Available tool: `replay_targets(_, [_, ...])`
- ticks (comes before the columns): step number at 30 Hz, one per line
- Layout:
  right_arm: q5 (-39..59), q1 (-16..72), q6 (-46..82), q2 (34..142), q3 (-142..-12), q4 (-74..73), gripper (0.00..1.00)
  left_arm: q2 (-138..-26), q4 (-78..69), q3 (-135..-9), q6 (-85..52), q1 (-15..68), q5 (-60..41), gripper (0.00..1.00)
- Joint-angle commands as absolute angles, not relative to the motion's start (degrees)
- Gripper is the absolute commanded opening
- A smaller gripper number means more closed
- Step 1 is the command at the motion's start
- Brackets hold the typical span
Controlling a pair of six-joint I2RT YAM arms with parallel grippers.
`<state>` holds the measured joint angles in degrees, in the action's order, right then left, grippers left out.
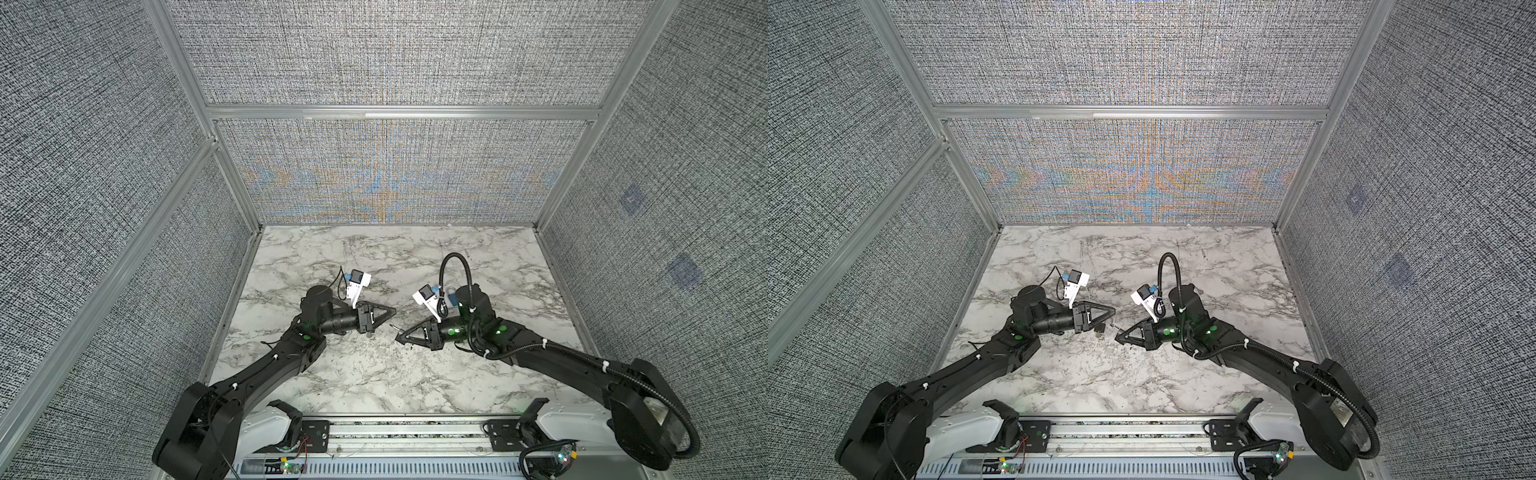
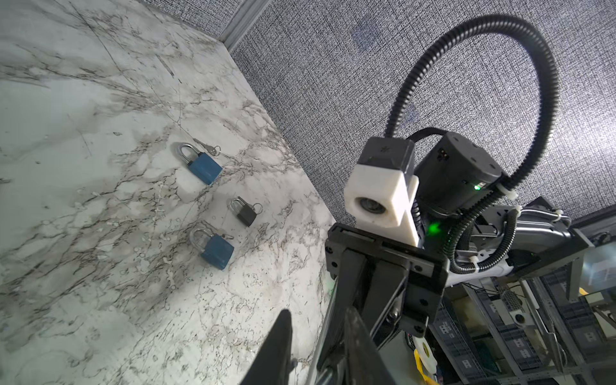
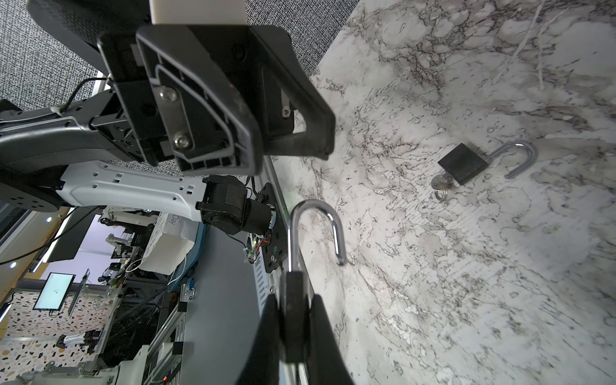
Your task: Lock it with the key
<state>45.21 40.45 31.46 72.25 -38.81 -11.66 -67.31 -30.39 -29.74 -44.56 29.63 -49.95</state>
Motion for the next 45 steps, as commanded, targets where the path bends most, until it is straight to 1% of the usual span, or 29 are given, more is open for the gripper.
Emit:
replay_targets(1, [44.96,40.26,31.79,72.17,-39.2,-14.04,0.0,-67.91,-30.84,-30.26,-43.07,30.42,-51.74,0.31])
replay_targets(8, [44.92,38.75,32.52,71.54,-38.93,-14.76,0.0,-67.85,-27.22,-29.31,-40.96,30.69,-52.19,0.32])
replay_targets(14, [44.77,37.75,32.8,71.38,-38.76,-14.59,0.0,-66.63,-27.19,-28.52,-40.94,30.68,-51.96,0.31])
replay_targets(24, [45.3,37.69,33.48,71.2,-38.85,-14.73,0.0,-65.99,-25.61,-28.7,-39.99,30.69,-50.31,0.27])
replay_targets(30, [45.73,37.73,33.91,70.67,-38.89,-14.89,0.0,-66.4,-25.62,-28.74,-39.99,30.68,-50.1,0.2])
replay_targets(33, [46.56,37.73,34.97,70.55,-38.7,-16.12,0.0,-66.86,-25.51,-28.83,-39.99,30.69,-50.0,0.12])
replay_targets(36, [47.87,37.7,37.17,70.1,-38.15,-18.97,0.0,-67.47,-25.58,-28.92,-39.99,30.67,-50.18,0.0])
replay_targets(45, [49.02,37.76,39.69,69.06,-37.49,-21.53,0.0,-67.36,-25.85,-28.74,-40.08,30.72,-49.93,0.0])
